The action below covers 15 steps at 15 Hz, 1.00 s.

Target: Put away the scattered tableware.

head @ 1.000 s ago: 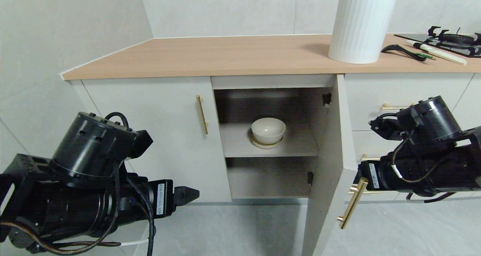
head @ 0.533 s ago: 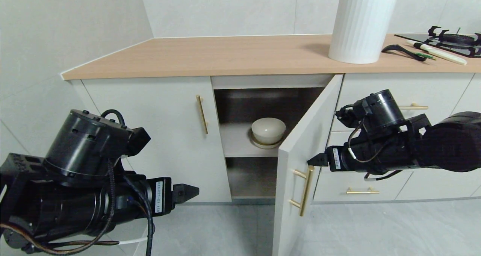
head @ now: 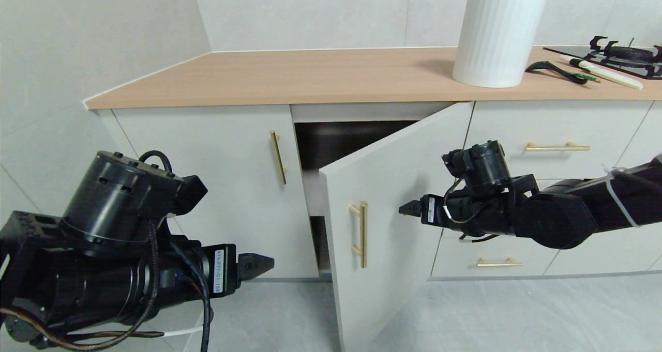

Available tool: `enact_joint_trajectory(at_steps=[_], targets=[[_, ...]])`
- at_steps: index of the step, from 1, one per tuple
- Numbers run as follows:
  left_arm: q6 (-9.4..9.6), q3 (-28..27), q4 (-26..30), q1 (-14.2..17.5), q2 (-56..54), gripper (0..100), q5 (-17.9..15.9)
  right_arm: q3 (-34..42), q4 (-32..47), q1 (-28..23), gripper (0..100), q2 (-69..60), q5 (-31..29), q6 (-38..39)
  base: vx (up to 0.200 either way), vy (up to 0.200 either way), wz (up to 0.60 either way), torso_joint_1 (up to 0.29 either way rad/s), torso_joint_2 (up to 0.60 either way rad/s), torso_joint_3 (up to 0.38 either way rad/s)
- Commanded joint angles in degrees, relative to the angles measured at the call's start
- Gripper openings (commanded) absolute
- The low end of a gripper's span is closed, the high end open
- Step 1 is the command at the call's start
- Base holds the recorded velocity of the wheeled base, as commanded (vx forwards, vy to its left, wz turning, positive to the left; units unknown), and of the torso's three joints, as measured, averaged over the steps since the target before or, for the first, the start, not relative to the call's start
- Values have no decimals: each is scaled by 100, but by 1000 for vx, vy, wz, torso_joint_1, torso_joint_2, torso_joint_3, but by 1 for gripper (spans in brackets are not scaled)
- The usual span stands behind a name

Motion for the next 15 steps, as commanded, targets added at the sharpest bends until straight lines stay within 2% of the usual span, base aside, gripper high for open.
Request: enact_joint_trajectory(at_steps=[1,5,11,13,15], targets=[[1,0,-4,-4,25,100,2,-15,-98,-1,100,211,-13,91,0,0,0,0,0,0],[-17,-8,-4,-4,60,100,19,-15,-792,-1,100,501,-276,267,0,0,0,0,0,0],[-17,-8,-12,-4,69,100,28,-155,-924,-1,100,659,-399,469,0,0,0,0,0,0],[54,18,14,-4,60,100,28,-226,-986,-1,100,694,-408,557,0,0,0,0,0,0],[230,97,5,-4,60,100,37,-252,-986,-10,100,747,-478,566,200,0,0,2,7,2]])
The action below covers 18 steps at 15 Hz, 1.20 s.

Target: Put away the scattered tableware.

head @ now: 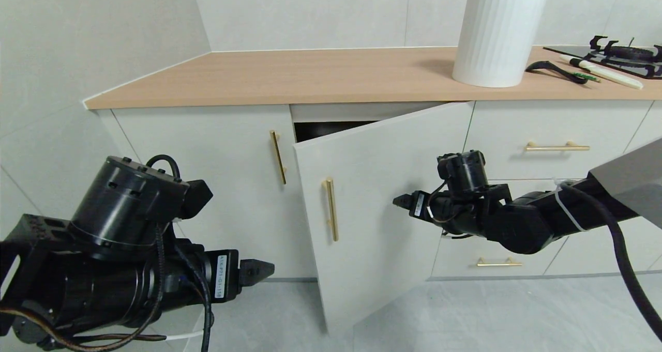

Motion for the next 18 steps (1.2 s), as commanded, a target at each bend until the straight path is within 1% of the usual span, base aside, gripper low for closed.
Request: enact_joint_trajectory(at_steps=[1,5,8,10,12,14,18], targets=[[6,36,-6,-2,-3,100,4,-46,-14,-2,100,63,-37,-1,200,0,0,-2,2,7],[-11,36,-23,-2,-3,100,4,-249,-14,-2,100,133,-63,280,0,0,0,0,0,0],[-11,36,-23,-2,6,100,-5,-512,-6,-2,100,283,-301,570,0,0,0,0,0,0],[-20,36,-23,-2,14,100,-5,-618,-32,-2,100,309,-327,675,0,0,0,0,0,0],[-20,36,-23,-2,14,100,-14,-873,-225,-11,100,485,-591,948,0,0,0,0,0,0],[-20,36,-15,-2,14,100,-14,-1048,-243,-37,100,617,-810,965,0,0,0,0,0,0],[-20,36,-23,-2,14,100,-14,-1207,-243,-125,100,713,-916,1106,0,0,0,0,0,0]])
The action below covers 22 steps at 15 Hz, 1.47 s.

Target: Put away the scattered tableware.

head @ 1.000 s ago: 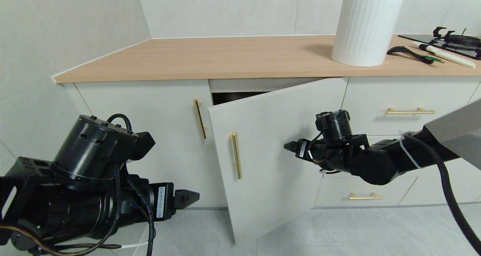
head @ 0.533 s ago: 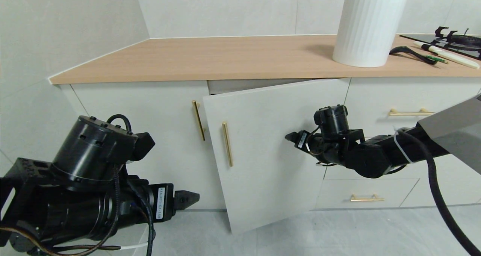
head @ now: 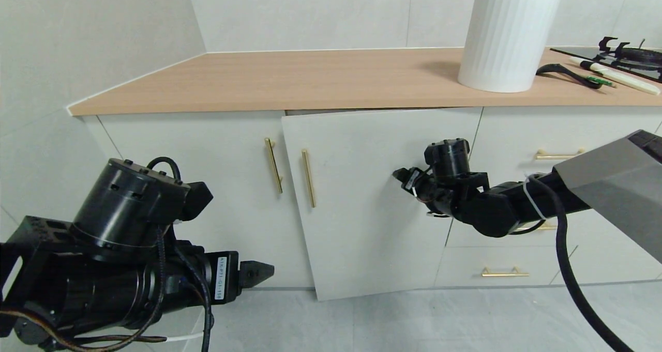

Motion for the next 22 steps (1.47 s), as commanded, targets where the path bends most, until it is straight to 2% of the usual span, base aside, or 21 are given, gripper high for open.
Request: enact_joint_trajectory(at_steps=[1,9,14,16,18,20,22], targets=[[-3,2,7,-2,8,100,3,-140,-1,-51,100,124,-118,6,0,0,0,0,0,0],[-3,11,-1,-2,52,100,3,-439,-1,-148,100,379,-593,-2,0,0,0,0,0,0],[-3,11,-1,7,43,100,3,-325,51,-130,100,229,-540,-11,0,0,0,0,0,0],[-3,11,-1,7,43,100,3,159,42,-95,100,-114,-180,-20,0,0,0,0,0,0],[-3,11,-1,7,43,100,3,967,25,-43,100,-650,585,-73,0,0,0,0,0,0],[-3,11,7,-2,43,100,12,1776,-10,-34,100,-1203,1560,-688,0,0,0,0,0,0],[-3,11,-1,-2,35,100,12,1925,-10,-34,100,-1344,1754,-802,0,0,0,0,0,0]])
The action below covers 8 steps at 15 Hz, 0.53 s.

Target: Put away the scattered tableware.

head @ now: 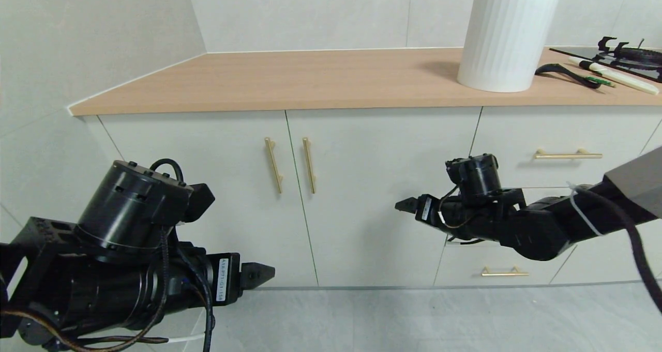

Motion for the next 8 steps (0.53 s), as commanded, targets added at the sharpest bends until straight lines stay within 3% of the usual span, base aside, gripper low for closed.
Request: enact_joint_trajectory(at_steps=[1,3,4,7,8], targets=[[-3,0,-1,-4,-13,100,1,231,-10,14,100,-441,32,-37,0,0,0,0,0,0],[-3,-9,-1,5,-92,100,10,363,-1,23,100,-714,14,-230,0,0,0,0,0,0],[6,-9,-1,13,-365,100,71,837,-72,128,100,-1382,-153,-793,0,0,0,0,0,0],[23,0,7,40,-848,100,256,1514,-265,128,100,-2322,-302,-1206,0,0,0,0,0,0],[287,97,7,312,-1666,100,379,2367,-406,-74,100,-3667,-443,-1610,0,0,0,0,0,0]])
